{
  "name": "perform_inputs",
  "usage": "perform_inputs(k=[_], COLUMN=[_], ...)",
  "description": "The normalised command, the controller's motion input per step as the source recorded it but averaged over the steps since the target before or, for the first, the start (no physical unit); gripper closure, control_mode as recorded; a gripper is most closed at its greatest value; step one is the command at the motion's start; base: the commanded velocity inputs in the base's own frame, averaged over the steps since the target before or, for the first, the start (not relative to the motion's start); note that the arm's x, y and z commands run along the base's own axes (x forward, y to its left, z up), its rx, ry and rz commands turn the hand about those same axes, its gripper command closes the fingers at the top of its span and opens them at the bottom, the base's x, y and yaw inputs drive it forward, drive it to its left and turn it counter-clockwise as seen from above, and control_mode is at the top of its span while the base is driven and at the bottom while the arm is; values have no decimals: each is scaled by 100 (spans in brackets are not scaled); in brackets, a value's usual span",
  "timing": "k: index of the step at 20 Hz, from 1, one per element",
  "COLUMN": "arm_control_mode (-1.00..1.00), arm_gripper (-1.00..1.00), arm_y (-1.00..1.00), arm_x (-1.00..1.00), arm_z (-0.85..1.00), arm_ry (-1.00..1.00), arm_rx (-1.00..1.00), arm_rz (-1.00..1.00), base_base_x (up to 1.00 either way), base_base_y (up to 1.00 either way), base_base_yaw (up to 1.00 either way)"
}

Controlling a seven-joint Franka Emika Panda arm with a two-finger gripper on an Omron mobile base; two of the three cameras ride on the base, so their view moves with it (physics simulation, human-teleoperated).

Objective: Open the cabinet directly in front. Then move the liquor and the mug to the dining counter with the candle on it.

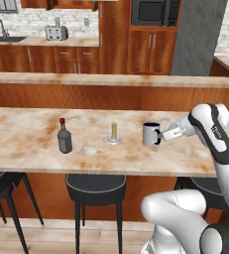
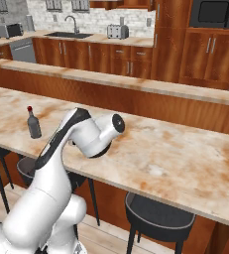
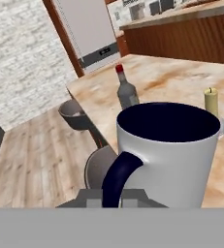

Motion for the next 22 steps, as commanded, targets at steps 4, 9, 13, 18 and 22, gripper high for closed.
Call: perform_inputs(k=[4, 9, 13, 18, 22], arm_control_mode=[-100, -100, -100, -100, -100], arm_gripper=[100, 100, 100, 100, 100], arm_y=[0, 0, -4, 0, 0], arm_x=[31, 38, 45, 23, 21], arm_z=[-29, -30, -48, -34, -26], arm_ry=[6, -1, -7, -6, -4], arm_rx=[-4, -2, -4, -11, -6], arm_rz=[0, 0, 0, 0, 0], base_base_x=[0, 0, 0, 0, 0], base_base_y=[0, 0, 0, 0, 0], base_base_yaw=[0, 0, 0, 0, 0])
